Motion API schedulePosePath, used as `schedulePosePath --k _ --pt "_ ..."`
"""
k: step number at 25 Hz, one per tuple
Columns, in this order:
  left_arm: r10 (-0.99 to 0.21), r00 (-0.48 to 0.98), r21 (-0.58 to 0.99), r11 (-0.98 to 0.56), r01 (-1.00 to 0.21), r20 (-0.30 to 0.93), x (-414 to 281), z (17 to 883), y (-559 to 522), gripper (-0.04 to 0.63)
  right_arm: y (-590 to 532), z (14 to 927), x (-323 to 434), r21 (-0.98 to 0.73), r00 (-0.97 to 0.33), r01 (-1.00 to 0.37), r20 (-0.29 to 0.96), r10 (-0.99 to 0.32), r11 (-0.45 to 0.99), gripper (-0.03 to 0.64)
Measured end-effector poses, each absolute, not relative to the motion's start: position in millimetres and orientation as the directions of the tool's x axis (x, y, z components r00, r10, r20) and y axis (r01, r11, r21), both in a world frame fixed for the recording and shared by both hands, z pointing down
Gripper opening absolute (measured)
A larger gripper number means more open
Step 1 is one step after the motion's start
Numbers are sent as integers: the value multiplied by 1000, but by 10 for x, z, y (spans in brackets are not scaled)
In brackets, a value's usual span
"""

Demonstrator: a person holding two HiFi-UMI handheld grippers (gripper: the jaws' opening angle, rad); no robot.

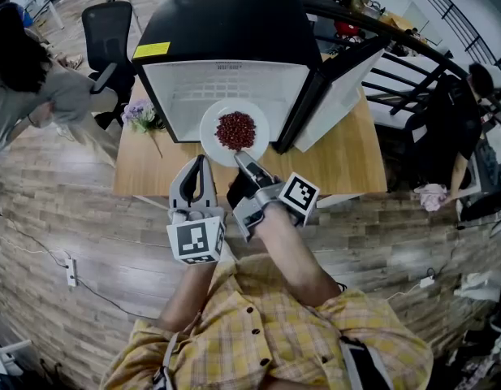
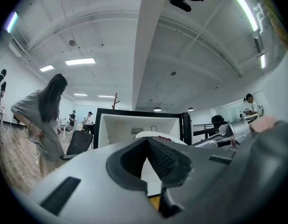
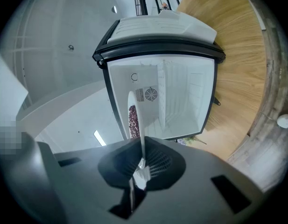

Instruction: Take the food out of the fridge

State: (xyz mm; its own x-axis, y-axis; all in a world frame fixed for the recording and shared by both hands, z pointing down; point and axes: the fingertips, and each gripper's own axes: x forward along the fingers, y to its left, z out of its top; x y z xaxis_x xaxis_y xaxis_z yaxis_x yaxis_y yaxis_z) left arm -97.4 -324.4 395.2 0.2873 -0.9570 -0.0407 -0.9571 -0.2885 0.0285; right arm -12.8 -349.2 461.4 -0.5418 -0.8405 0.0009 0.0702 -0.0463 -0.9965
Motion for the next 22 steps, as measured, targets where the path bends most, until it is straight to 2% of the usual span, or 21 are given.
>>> schedulePosePath --k 22 --pt "-958 285 -10 -285 -959 -44 -878 3958 -2973 8 -3271 4620 -59 -994 -542 104 -25 -840 -37 20"
